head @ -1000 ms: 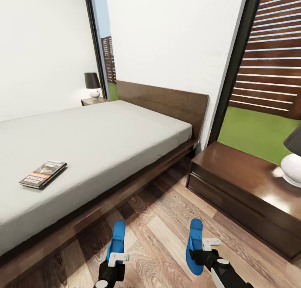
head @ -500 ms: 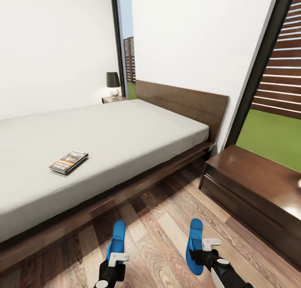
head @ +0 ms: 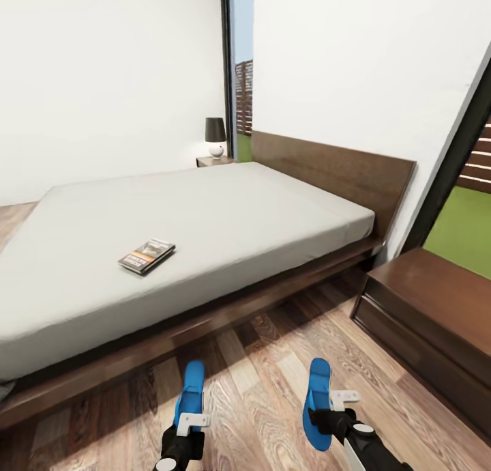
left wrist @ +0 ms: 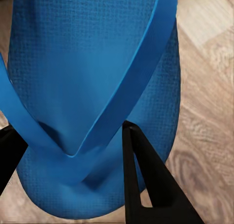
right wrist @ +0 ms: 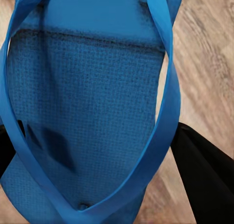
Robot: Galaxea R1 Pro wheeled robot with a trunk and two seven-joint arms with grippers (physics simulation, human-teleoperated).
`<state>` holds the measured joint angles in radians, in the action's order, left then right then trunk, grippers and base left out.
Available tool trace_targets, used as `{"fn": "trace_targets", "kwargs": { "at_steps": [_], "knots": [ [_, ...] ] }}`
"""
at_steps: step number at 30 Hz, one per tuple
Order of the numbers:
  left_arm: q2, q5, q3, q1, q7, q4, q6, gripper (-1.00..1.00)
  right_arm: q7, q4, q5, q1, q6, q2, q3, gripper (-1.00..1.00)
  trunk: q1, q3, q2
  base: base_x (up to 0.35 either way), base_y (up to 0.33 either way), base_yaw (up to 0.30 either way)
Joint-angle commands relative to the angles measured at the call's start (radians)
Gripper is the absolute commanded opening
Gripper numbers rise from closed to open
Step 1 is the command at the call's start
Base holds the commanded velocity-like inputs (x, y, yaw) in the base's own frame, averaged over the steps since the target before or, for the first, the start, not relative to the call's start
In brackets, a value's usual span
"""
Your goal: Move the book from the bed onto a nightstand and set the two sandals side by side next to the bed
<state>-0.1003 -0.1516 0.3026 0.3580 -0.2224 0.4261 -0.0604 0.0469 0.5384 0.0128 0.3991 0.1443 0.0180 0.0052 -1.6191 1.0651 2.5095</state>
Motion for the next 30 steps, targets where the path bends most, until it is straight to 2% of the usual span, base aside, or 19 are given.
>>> {"fn": "trace_targets", "kwargs": {
  "at_steps": [1, 8, 10, 14, 16, 18, 20, 22, 24, 25, 27, 29, 30],
  "knots": [
    [0.001, -0.009, 0.009, 0.001, -0.011, -0.001, -0.004, -1.00, 0.002, 0.002, 0.001, 0.000, 0.006, 0.001, 0.001, -1.00, 0.000, 0.001, 0.000, 0.000, 0.000, 0.270],
    [0.001, -0.009, 0.009, 0.001, -0.011, -0.001, -0.004, -1.00, 0.003, 0.003, 0.002, 0.000, 0.000, 0.001, 0.000, -1.00, 0.000, 0.001, 0.000, 0.000, 0.000, 0.270],
    [0.001, -0.009, 0.009, 0.001, -0.011, -0.001, -0.004, -1.00, 0.014, 0.003, 0.002, 0.000, -0.053, 0.003, -0.001, -1.00, 0.000, 0.001, 0.000, 0.000, 0.000, 0.270],
    [0.001, -0.009, 0.009, 0.001, -0.011, -0.001, -0.004, -1.00, 0.020, 0.016, 0.004, -0.008, -0.081, 0.030, -0.002, -1.00, 0.000, 0.001, 0.000, 0.000, 0.000, 0.270],
    [0.000, -0.009, 0.009, 0.001, -0.010, -0.001, -0.004, -1.00, 0.034, 0.067, 0.008, -0.036, -0.086, 0.062, -0.003, -1.00, 0.000, 0.001, 0.000, 0.000, 0.000, 0.270],
    [0.000, -0.009, 0.009, 0.001, -0.010, -0.001, -0.004, -1.00, 0.065, 0.162, 0.016, -0.104, -0.087, 0.110, -0.007, -1.00, 0.000, 0.001, 0.000, 0.000, 0.000, 0.269],
    [0.000, -0.009, 0.009, 0.001, -0.010, -0.001, -0.004, -1.00, 0.083, 0.265, 0.021, -0.199, -0.092, 0.164, -0.010, -1.00, 0.000, 0.002, 0.000, 0.000, 0.000, 0.269],
    [0.000, -0.009, 0.009, 0.001, -0.011, -0.001, -0.004, -1.00, 0.086, 0.282, 0.023, -0.263, -0.140, 0.196, -0.012, -1.00, 0.000, 0.002, 0.000, 0.000, 0.000, 0.271],
    [0.000, -0.009, 0.009, 0.001, -0.010, -0.001, -0.004, -1.00, 0.084, 0.234, 0.025, -0.301, -0.214, 0.233, -0.012, -1.00, 0.000, 0.002, 0.000, 0.000, 0.000, 0.273],
    [0.000, -0.010, 0.009, 0.001, -0.010, -0.001, -0.004, -1.00, 0.080, 0.127, 0.035, -0.317, -0.298, 0.272, -0.013, -1.00, 0.000, 0.002, 0.000, 0.000, 0.000, 0.276],
    [0.000, -0.010, 0.009, 0.001, -0.010, -0.001, -0.004, -1.00, 0.082, -0.040, 0.078, -0.325, -0.411, 0.315, -0.022, -1.00, 0.000, 0.002, 0.000, 0.000, 0.000, 0.276],
    [0.001, -0.010, 0.009, 0.001, -0.010, -0.001, -0.004, -1.00, 0.086, -0.133, 0.109, -0.327, -0.479, 0.334, -0.036, -1.00, 0.000, 0.002, 0.000, 0.000, 0.000, 0.276],
    [0.001, -0.010, 0.009, 0.001, -0.010, -0.001, -0.004, -1.00, 0.089, -0.215, 0.129, -0.328, -0.544, 0.345, -0.046, -1.00, 0.000, 0.002, 0.000, 0.000, 0.000, 0.277]
  ]
}}
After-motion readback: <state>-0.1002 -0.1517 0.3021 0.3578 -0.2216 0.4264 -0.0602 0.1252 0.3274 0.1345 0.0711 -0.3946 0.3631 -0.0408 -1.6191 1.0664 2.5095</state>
